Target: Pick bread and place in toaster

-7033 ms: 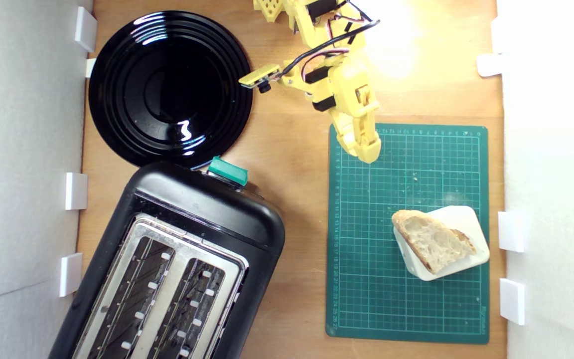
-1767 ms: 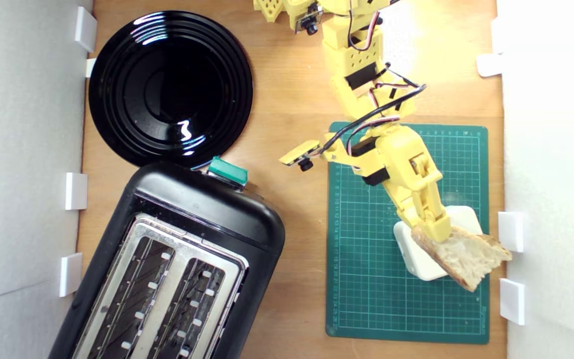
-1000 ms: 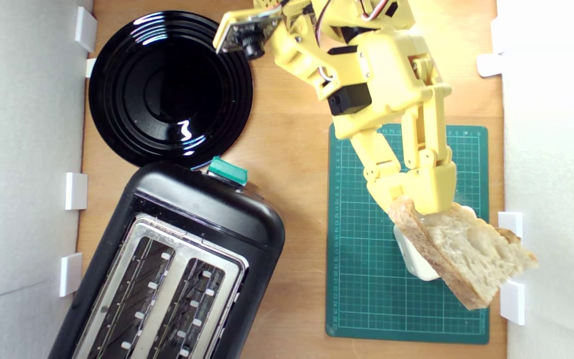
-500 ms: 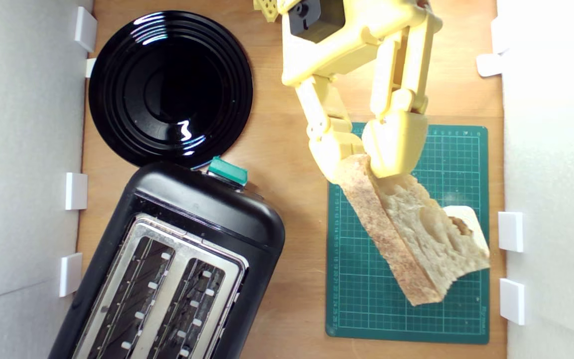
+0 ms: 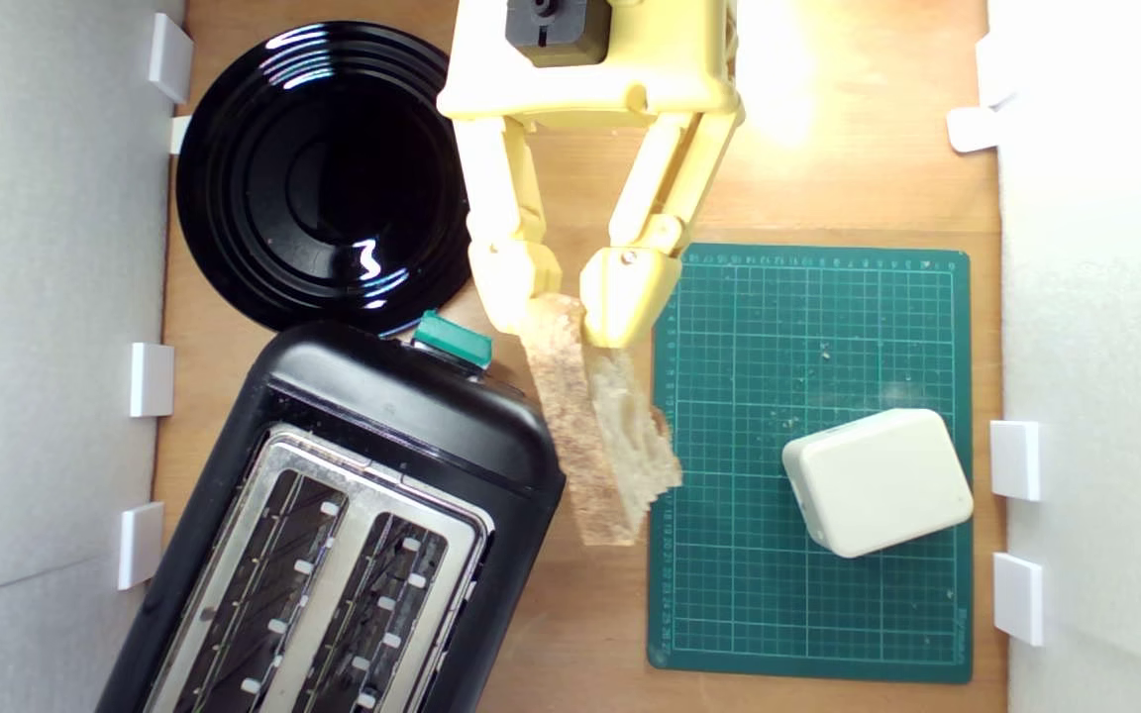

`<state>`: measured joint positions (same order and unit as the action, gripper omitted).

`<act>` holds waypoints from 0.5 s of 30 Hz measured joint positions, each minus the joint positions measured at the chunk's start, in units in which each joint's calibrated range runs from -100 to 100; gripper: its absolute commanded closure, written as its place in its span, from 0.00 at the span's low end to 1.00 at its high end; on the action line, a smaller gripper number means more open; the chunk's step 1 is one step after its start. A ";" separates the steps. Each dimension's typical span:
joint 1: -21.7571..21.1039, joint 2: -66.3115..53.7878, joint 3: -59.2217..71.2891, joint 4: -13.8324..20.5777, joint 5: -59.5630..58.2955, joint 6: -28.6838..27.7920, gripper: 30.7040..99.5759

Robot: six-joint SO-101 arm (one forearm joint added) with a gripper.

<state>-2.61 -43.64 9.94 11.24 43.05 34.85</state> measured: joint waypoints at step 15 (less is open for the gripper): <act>7.51 5.63 -12.11 0.27 5.34 6.11 0.63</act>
<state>4.90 -38.01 -2.17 11.51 48.39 40.96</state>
